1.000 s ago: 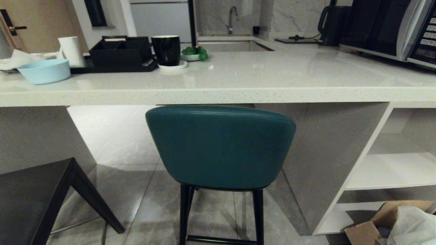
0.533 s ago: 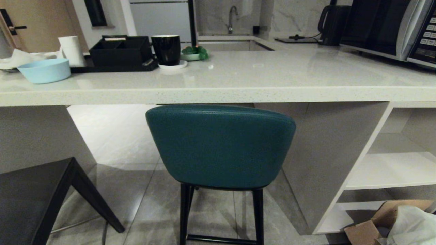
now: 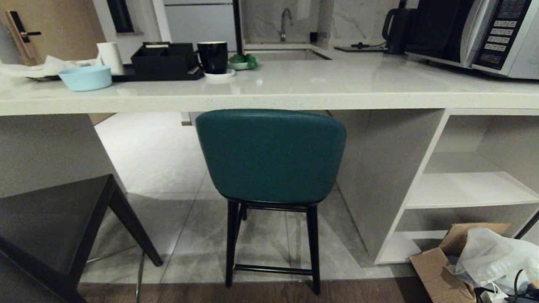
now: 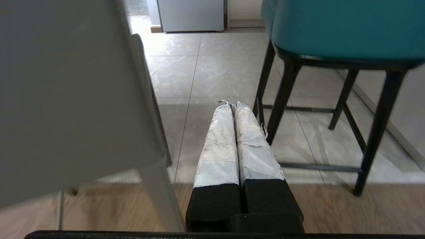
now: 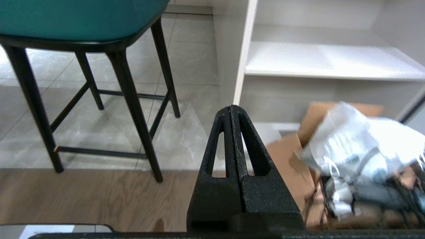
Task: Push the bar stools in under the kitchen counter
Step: Push the gray chair back under the dining table
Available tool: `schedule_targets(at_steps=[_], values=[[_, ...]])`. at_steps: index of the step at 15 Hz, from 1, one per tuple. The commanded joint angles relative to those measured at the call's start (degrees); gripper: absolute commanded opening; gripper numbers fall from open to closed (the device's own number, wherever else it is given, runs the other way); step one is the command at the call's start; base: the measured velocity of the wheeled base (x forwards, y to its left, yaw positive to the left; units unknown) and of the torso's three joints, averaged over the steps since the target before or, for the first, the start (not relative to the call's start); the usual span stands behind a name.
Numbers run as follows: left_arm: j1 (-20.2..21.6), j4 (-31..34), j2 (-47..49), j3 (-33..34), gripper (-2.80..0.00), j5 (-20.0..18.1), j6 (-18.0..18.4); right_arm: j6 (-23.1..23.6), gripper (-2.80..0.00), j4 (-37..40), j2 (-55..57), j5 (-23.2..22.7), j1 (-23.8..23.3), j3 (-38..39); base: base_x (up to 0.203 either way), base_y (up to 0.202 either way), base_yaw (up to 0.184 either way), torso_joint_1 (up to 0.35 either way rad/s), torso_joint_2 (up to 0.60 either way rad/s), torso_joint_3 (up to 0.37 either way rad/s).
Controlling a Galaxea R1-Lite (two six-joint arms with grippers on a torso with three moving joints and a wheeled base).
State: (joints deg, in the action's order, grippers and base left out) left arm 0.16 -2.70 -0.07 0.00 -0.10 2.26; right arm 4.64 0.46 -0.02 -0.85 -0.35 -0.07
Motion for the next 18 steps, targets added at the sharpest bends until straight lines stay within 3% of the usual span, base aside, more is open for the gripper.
schedule_targets(at_steps=[1, 10, 18], values=[[0.0, 0.0, 0.0, 1.1, -2.8, 0.0, 0.0, -0.4, -2.8, 0.1, 0.0, 0.1, 0.0, 0.0, -0.201, 0.0, -0.003, 0.003, 0.01, 0.003], [0.0, -0.1, 0.0, 1.1, -2.8, 0.1, 0.0, -0.4, -2.8, 0.1, -0.1, 0.1, 0.0, 0.0, -0.193, 0.0, -0.001, 0.002, 0.0, 0.003], [0.0, -0.1, 0.0, 1.1, -2.8, 0.1, 0.1, -0.4, -2.8, 0.1, -0.1, 0.1, 0.0, 0.0, -0.012, 0.008, -0.001, -0.001, 0.0, 0.0]])
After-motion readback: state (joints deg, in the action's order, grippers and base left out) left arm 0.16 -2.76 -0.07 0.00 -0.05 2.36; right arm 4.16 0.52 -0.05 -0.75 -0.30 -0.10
